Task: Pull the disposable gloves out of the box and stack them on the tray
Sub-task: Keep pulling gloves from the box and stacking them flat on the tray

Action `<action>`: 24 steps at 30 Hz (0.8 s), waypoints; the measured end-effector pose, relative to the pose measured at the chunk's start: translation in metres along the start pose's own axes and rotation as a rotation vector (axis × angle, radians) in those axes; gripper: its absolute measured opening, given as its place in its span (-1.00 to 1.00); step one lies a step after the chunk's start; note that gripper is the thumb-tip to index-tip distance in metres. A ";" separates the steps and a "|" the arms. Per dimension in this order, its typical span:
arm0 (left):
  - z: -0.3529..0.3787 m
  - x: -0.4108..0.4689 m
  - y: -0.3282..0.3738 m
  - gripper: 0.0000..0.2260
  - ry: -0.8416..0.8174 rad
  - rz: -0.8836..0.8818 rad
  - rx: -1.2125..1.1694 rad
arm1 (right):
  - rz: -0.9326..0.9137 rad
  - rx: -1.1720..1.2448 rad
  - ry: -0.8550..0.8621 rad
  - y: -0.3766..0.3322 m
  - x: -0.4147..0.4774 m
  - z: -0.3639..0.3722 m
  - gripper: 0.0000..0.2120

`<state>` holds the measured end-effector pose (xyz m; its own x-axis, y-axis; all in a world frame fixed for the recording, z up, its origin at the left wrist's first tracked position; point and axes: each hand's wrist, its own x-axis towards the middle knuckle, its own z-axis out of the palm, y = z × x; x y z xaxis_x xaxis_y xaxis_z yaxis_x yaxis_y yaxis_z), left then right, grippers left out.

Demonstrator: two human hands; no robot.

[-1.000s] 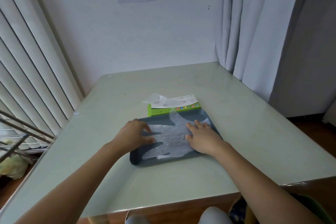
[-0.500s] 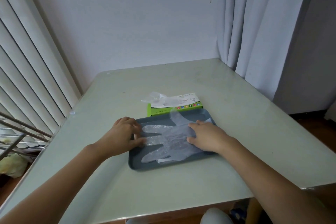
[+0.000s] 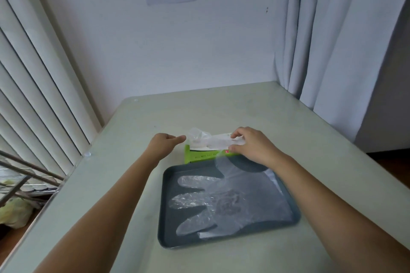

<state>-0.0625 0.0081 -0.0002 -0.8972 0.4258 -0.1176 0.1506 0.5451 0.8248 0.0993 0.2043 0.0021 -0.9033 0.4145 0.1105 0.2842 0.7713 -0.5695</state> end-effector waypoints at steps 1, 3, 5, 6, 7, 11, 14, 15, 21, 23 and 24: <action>0.004 0.003 0.001 -0.56 -0.009 -0.011 -0.022 | 0.001 0.004 0.003 0.002 0.005 0.004 -0.60; 0.011 0.008 0.004 -0.69 -0.011 -0.009 -0.034 | -0.009 -0.002 0.002 0.004 0.014 0.012 -0.53; 0.017 0.011 0.008 -0.80 0.010 0.010 -0.054 | -0.032 0.010 0.008 0.004 0.021 0.018 -0.48; 0.019 0.013 0.010 -0.82 0.017 0.022 -0.084 | -0.057 0.021 0.012 0.003 0.025 0.020 -0.48; 0.021 0.014 0.012 -0.82 0.016 0.033 -0.129 | -0.086 0.036 0.012 0.001 0.030 0.022 -0.48; 0.026 0.011 0.027 -0.84 -0.050 0.041 -0.395 | -0.168 0.100 -0.019 -0.010 0.043 0.032 -0.60; 0.031 0.011 0.034 -0.75 -0.135 0.026 -0.578 | -0.187 0.156 0.098 -0.012 0.052 0.039 -0.85; 0.032 0.010 0.033 -0.69 -0.148 0.035 -0.571 | -0.155 0.204 0.143 -0.012 0.054 0.040 -0.91; 0.051 0.001 0.005 -0.55 -0.166 0.238 0.076 | 0.125 0.736 0.391 -0.013 0.058 0.029 -0.75; 0.053 0.003 -0.003 -0.47 -0.167 0.296 0.183 | 0.141 0.841 0.449 -0.017 0.052 0.018 -0.75; 0.054 0.004 -0.003 -0.47 -0.157 0.307 0.201 | 0.126 0.886 0.460 -0.019 0.048 0.012 -0.75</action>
<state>-0.0440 0.0467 -0.0329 -0.7259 0.6875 0.0212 0.4938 0.4995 0.7118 0.0468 0.2032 0.0085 -0.6182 0.7589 0.2048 -0.1412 0.1491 -0.9787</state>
